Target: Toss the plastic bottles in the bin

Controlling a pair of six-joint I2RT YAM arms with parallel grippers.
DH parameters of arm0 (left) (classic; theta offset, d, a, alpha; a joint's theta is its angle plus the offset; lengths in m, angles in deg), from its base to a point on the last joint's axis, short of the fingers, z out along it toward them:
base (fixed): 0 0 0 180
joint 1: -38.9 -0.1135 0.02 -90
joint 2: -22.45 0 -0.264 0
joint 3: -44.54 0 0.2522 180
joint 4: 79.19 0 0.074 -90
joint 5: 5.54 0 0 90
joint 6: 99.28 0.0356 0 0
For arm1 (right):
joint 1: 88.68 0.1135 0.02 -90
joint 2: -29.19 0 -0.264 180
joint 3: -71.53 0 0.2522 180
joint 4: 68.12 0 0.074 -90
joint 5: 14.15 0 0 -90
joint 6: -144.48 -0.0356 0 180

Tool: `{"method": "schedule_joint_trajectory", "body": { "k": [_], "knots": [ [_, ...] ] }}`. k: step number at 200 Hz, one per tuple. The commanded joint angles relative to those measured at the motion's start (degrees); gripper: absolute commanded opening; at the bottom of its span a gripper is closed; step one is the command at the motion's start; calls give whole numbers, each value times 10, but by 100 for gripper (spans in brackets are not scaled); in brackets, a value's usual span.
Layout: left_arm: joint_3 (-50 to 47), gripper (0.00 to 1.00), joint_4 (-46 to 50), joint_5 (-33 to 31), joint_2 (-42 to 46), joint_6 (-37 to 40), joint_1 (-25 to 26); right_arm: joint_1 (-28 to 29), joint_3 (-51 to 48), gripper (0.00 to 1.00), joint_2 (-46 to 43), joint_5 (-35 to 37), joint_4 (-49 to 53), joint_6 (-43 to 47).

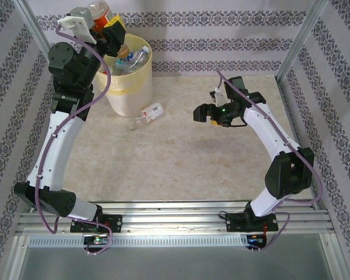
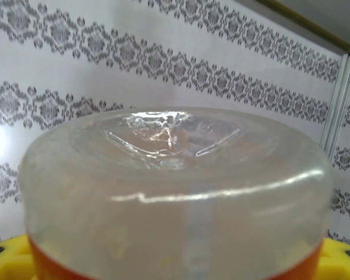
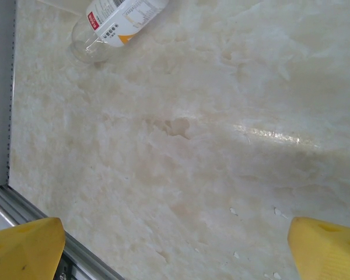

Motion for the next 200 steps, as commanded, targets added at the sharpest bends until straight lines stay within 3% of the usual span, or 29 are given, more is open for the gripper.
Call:
{"method": "schedule_joint_trajectory", "body": {
  "k": [1, 115, 200],
  "knots": [
    [12, 15, -84, -9, 20, 19, -8, 8, 24, 98, 17, -18, 0, 21],
    [-48, 14, -309, -40, 54, 59, -9, 11, 107, 98, 76, -31, 41, 58],
    [-62, 13, -345, -57, 37, 82, -8, 12, 157, 98, 115, -39, 60, 68]
  ]
}}
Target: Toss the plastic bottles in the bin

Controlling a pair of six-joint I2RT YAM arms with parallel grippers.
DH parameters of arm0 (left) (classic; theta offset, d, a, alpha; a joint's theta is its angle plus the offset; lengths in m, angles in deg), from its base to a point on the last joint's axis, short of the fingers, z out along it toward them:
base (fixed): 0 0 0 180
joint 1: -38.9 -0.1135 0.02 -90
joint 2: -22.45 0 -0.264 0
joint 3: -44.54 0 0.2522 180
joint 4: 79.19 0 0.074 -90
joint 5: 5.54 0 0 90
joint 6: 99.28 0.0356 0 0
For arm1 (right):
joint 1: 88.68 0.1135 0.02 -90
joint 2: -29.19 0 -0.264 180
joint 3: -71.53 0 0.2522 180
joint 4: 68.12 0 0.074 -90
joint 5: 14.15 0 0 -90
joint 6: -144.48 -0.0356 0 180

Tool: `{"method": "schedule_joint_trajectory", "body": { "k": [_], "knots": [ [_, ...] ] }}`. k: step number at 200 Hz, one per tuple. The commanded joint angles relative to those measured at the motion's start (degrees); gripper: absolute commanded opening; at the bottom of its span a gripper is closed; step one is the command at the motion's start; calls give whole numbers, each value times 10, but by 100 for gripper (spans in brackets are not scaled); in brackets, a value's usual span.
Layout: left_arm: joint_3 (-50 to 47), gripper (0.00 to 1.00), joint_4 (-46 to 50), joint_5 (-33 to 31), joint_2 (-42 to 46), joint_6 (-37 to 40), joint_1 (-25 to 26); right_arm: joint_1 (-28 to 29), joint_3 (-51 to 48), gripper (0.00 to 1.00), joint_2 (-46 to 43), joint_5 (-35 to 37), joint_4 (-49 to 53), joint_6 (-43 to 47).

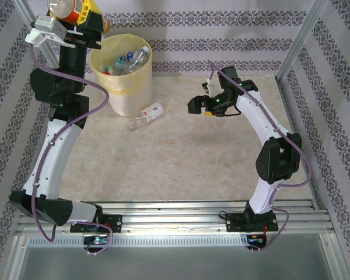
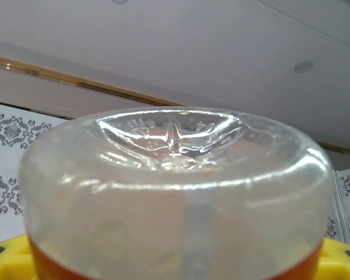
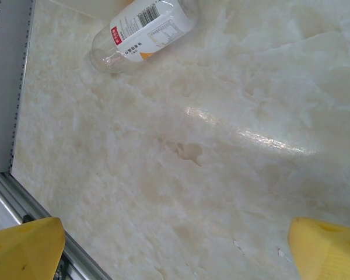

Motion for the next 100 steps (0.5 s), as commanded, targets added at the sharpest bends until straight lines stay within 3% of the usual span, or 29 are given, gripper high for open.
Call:
{"method": "schedule_joint_trajectory", "body": {
  "k": [1, 76, 86, 100],
  "knots": [
    [4, 13, -47, -10, -9, 18, -5, 7, 22, 98, 10, -14, 18, 12],
    [13, 13, 66, -54, -111, 5, -41, 6, 12, 98, 8, -8, 22, 9],
    [27, 16, 125, -66, -136, 15, -47, 6, 9, 98, 8, -9, 21, 6],
    [66, 29, 241, -85, -183, 35, -55, 6, 8, 98, 6, -10, 21, 5]
  ]
}}
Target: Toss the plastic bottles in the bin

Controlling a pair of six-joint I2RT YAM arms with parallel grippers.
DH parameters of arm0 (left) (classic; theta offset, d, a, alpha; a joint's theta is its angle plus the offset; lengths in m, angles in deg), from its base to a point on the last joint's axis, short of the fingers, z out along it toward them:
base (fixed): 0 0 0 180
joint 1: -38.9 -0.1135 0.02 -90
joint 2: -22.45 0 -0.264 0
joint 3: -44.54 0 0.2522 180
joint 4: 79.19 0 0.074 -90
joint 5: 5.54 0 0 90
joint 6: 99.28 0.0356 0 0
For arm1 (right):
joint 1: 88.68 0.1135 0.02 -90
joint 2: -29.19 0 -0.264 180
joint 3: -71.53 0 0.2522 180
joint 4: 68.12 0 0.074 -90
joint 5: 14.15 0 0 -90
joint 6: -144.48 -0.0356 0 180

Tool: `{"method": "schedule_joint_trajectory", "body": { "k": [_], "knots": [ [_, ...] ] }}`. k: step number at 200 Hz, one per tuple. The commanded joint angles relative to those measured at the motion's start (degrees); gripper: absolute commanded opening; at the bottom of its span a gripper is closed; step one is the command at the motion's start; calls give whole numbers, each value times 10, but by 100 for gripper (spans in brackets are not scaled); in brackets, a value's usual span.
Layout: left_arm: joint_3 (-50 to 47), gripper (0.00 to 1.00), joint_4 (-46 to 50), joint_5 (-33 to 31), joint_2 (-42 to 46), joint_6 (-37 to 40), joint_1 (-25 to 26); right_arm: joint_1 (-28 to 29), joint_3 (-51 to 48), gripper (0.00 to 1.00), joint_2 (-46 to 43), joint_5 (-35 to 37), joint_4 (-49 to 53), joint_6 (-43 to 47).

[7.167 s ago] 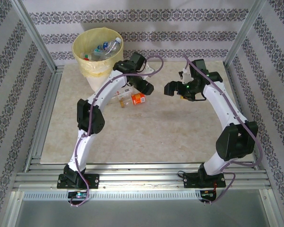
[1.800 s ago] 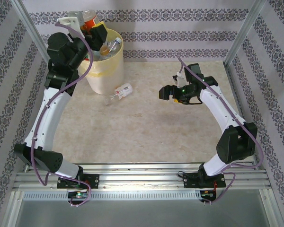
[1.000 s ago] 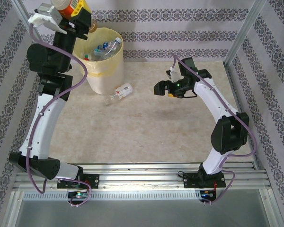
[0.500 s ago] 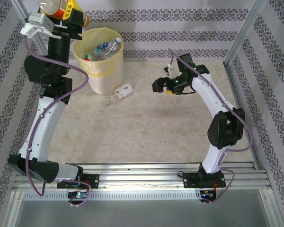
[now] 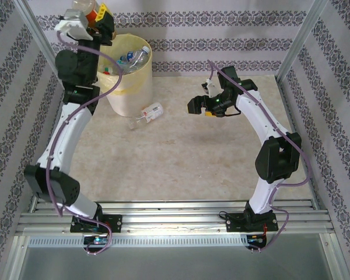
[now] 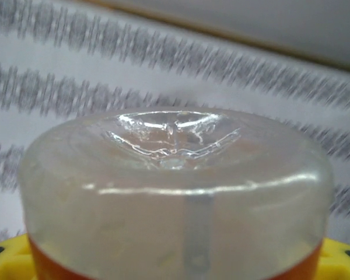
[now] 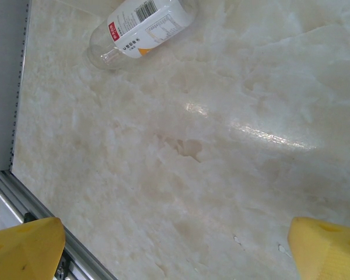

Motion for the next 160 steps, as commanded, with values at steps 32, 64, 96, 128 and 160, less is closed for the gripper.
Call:
{"method": "schedule_joint_trajectory", "body": {
  "k": [32, 64, 96, 128, 160],
  "knots": [
    [110, 75, 327, -11, -122, 11, -24, 6, 3, 98, -5, -2, 17, 10],
    [167, 98, 406, -5, -135, 1, -24, 5, -8, 98, -15, 0, 15, 10],
    [229, 100, 451, 35, -132, 1, -22, 5, -27, 98, -26, 1, 3, 4],
    [261, 100, 486, 52, -123, 8, -14, 8, -36, 98, -35, 5, -3, -2],
    [263, 100, 504, 79, -101, 15, -8, 11, -43, 98, -44, 10, -4, -1]
  ]
}}
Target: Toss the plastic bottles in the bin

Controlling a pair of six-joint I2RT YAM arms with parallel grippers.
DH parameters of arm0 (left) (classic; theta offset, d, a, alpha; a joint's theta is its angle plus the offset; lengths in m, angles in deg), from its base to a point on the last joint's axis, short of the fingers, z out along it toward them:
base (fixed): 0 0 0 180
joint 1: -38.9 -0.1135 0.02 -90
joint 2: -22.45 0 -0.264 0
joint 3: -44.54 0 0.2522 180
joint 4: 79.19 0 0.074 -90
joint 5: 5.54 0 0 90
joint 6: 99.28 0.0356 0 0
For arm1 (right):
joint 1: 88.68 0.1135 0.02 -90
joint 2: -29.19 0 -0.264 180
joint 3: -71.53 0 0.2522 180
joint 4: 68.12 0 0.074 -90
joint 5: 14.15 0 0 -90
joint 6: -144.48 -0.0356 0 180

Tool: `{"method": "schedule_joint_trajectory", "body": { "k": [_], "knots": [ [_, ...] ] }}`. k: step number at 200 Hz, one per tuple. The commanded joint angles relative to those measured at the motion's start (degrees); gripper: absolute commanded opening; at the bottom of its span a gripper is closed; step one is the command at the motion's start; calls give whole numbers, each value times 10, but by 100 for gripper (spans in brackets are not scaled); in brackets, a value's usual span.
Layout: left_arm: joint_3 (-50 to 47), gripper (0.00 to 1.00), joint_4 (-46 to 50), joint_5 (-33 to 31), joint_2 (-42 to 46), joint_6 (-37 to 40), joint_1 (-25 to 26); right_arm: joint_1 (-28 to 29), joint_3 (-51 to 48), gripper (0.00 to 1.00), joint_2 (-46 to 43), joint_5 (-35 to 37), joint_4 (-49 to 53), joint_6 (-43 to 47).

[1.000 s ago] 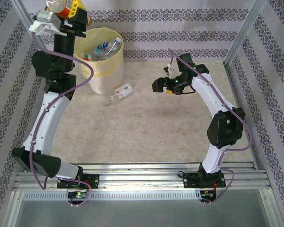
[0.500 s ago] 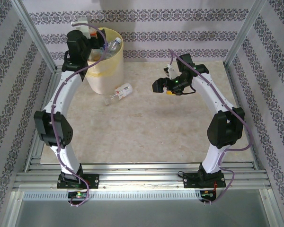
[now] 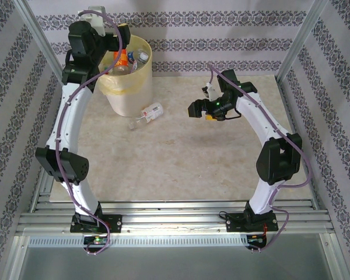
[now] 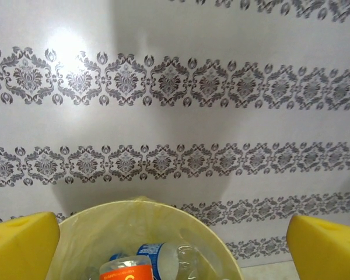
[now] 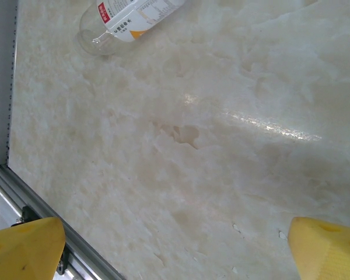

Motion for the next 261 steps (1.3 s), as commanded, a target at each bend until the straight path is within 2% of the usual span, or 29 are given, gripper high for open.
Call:
{"method": "schedule_joint_trajectory", "body": {
  "k": [1, 53, 98, 160, 199, 261],
  "knots": [
    [15, 100, 44, 35, 22, 9, 10, 7, -10, 98, -28, 8, -4, -1],
    [51, 100, 140, 57, 36, 59, 38, 10, -27, 98, -46, 15, -7, -3],
    [128, 100, 281, 47, -2, 124, 89, 11, -37, 98, -62, 20, -13, -8],
    [151, 100, 376, 48, -46, 143, 137, 13, -48, 98, -82, 28, -18, -17],
    [152, 96, 425, 44, -76, 154, 155, 12, -61, 98, -97, 34, -18, -21],
    [157, 91, 473, 22, -140, 125, 177, 13, -73, 98, -113, 42, -26, -30]
  ]
}}
